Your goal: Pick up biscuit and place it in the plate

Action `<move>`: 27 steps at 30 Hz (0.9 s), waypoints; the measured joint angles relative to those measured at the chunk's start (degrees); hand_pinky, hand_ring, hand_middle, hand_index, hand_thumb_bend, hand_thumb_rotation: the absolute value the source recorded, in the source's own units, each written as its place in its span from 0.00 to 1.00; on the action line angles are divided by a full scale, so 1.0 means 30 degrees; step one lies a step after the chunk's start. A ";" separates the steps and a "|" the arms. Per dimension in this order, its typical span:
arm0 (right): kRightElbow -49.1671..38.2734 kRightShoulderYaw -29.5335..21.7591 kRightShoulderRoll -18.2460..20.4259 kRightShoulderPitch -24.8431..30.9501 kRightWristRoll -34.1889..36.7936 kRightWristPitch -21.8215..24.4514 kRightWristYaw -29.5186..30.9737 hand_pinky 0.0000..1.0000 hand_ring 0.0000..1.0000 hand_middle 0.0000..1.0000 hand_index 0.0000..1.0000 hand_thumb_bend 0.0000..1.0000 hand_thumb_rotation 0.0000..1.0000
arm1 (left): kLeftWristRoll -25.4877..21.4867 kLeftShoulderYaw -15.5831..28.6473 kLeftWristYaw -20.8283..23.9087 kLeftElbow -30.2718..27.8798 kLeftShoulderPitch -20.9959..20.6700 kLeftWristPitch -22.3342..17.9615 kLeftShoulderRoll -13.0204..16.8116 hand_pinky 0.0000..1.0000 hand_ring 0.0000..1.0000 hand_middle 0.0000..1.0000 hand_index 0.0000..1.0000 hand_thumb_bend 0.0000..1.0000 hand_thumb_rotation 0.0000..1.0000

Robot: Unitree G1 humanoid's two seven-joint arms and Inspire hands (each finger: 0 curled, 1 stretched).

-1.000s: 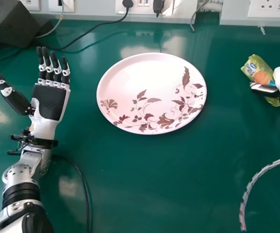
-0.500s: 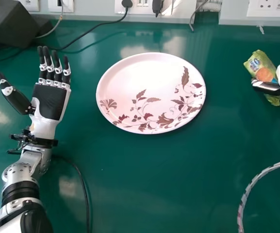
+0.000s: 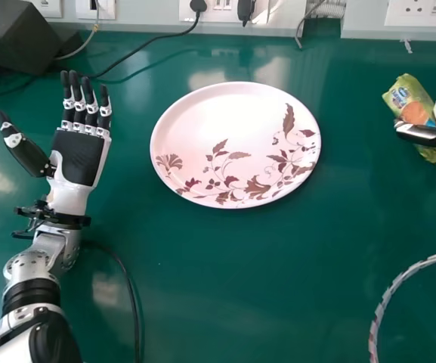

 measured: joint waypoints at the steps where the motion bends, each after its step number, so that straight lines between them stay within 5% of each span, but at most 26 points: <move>1: -0.0018 0.0000 -0.0015 -0.0004 -0.0026 -0.0047 0.0003 0.07 0.11 0.48 0.49 0.51 0.00 | 0.0055 0.0000 -0.0080 0.0092 -0.0038 -0.0001 0.0053 0.86 0.80 0.85 0.91 1.00 0.51; 20: -0.1118 -0.0536 -0.0035 -0.0425 -0.0028 -0.0149 0.1041 0.05 0.08 0.48 0.49 0.51 0.00 | 0.0769 0.0001 0.0420 0.0038 -0.0340 -0.0454 -0.0009 0.89 0.82 0.85 0.91 0.97 0.50; 27: -0.1874 -0.0585 -0.0063 -0.0577 -0.0226 -0.0302 0.1373 0.06 0.08 0.48 0.49 0.51 0.00 | 0.0807 0.0003 0.0508 -0.0034 -0.0201 -0.0461 -0.0060 0.84 0.73 0.76 0.90 0.99 0.52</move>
